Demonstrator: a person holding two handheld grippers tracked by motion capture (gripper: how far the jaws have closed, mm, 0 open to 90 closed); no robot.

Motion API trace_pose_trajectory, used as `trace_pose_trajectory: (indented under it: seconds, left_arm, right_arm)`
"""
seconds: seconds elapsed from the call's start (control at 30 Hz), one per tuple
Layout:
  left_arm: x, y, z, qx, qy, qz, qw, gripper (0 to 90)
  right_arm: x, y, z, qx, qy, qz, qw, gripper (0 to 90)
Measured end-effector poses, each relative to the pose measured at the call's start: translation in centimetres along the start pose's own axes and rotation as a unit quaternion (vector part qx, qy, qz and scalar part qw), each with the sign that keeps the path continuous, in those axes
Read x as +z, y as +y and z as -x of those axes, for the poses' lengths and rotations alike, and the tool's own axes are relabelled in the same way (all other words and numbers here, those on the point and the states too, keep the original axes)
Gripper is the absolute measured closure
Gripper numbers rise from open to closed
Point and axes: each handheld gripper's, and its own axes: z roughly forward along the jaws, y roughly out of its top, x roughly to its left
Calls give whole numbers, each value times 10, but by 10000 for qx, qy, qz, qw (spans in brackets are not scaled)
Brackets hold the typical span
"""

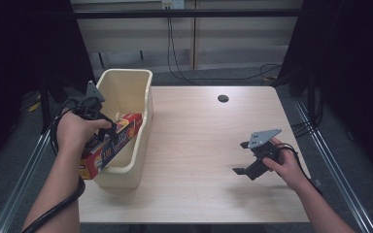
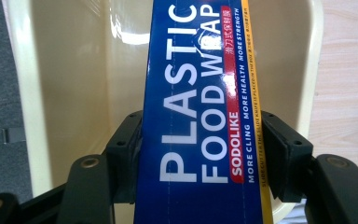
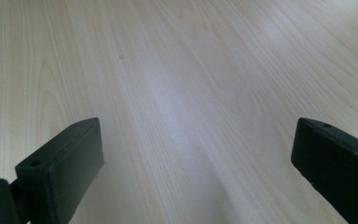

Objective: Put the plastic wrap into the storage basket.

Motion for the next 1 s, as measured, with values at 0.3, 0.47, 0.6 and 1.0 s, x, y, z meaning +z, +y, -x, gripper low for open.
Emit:
trace_pose_trajectory:
  seconds: [0.3,0.47,0.6,1.0]
  left_arm:
    - [8,-1,-1,1,59,-94,9999,398]
    - [12,-1,-1,-34,61,-194,9998,397]
    - [14,-1,-1,-9,88,-235,9997,396]
    - [-12,1,5,-2,-7,317,9995,372]
  right_arm:
    - [0,0,0,-16,-14,-25,10000,20]
    - [1,0,0,-34,8,-26,10000,20]
    - [1,0,0,-25,26,-27,10000,20]
    - [2,1,-1,-22,9,-32,10000,20]
